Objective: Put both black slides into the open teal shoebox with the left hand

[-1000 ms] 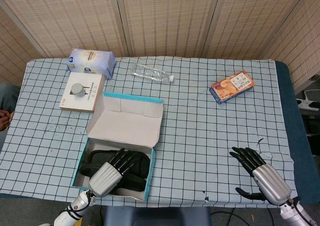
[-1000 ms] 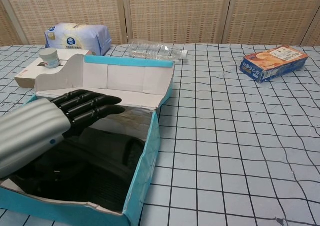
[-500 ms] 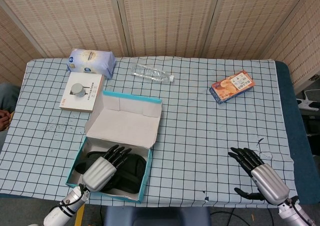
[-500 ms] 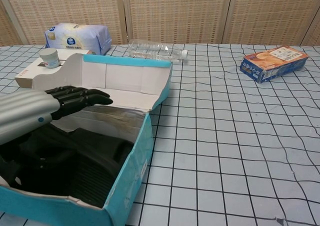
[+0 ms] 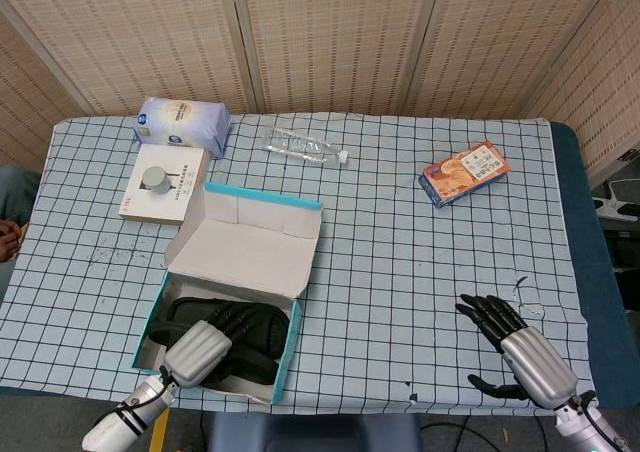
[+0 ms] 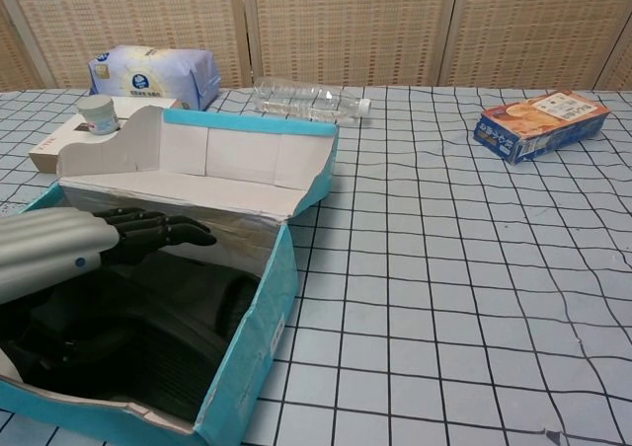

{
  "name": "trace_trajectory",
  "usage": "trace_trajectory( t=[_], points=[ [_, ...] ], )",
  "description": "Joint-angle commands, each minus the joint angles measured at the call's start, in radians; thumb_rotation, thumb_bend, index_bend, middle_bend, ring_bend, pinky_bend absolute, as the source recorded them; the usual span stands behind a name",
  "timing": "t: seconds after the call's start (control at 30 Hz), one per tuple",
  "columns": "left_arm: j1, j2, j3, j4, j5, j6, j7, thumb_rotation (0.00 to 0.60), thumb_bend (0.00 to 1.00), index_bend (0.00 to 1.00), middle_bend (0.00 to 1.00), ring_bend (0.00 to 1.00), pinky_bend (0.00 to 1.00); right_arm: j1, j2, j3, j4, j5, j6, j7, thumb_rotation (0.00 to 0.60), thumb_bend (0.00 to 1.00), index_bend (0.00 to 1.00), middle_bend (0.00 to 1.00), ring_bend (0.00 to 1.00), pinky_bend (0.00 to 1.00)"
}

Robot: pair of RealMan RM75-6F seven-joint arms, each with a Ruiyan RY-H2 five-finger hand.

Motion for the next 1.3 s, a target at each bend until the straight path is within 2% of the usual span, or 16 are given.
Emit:
trace_trajectory(
  t=[0.03,0.23,0.3,0.4,0.5,0.77,0.87,1.03,1.3],
  points=[
    [-0.008,0.037,-0.006,-0.034,0.033,0.011,-0.047,0.6,0.45,0.0,0.0,0.0,0.05,-0.001,0.001,0.0,0.001,0.0,0.002,0.001,0.583,0.16,0.0,0.0,0.0,0.0],
    [-0.009,0.083,-0.007,-0.07,0.047,0.019,-0.138,0.6,0.47,0.0,0.0,0.0,0.05,-0.003,0.002,-0.002,0.005,0.0,0.004,0.006,0.583,0.16,0.0,0.0,0.0,0.0],
    [-0.001,0.098,-0.009,-0.069,0.059,0.041,-0.164,0.597,0.55,0.0,0.0,0.0,0.05,-0.002,0.002,-0.003,0.005,-0.001,0.003,0.008,0.584,0.16,0.0,0.0,0.0,0.0],
    [0.024,0.118,-0.001,-0.046,0.069,0.075,-0.138,0.568,0.63,0.0,0.09,0.07,0.07,0.0,0.012,-0.002,0.002,-0.01,0.012,0.014,0.583,0.16,0.0,0.0,0.0,0.0],
    [0.057,0.129,0.014,-0.029,0.068,0.106,-0.085,0.566,0.64,0.0,0.12,0.08,0.08,0.002,0.031,0.004,-0.009,-0.016,0.027,0.014,0.583,0.16,0.0,0.0,0.0,0.0],
    [0.104,0.102,0.033,0.019,0.083,0.131,0.018,0.565,0.63,0.0,0.11,0.04,0.08,0.001,0.055,0.001,-0.038,-0.032,0.032,0.003,0.583,0.16,0.0,0.0,0.0,0.0],
    [0.122,0.111,0.04,0.009,0.095,0.151,0.052,0.564,0.63,0.0,0.13,0.09,0.08,-0.001,0.057,-0.002,-0.041,-0.032,0.03,-0.001,0.583,0.16,0.0,0.0,0.0,0.0],
    [0.166,0.089,0.043,0.044,0.187,0.248,0.112,0.559,0.62,0.07,0.14,0.09,0.08,0.0,0.054,-0.004,-0.042,-0.026,0.017,-0.004,0.583,0.16,0.0,0.0,0.0,0.0],
    [0.196,0.094,0.064,0.06,0.191,0.242,0.101,0.555,0.61,0.18,0.21,0.12,0.08,-0.004,0.056,-0.004,-0.04,-0.029,0.025,-0.001,0.583,0.16,0.0,0.0,0.0,0.0]
  ],
)
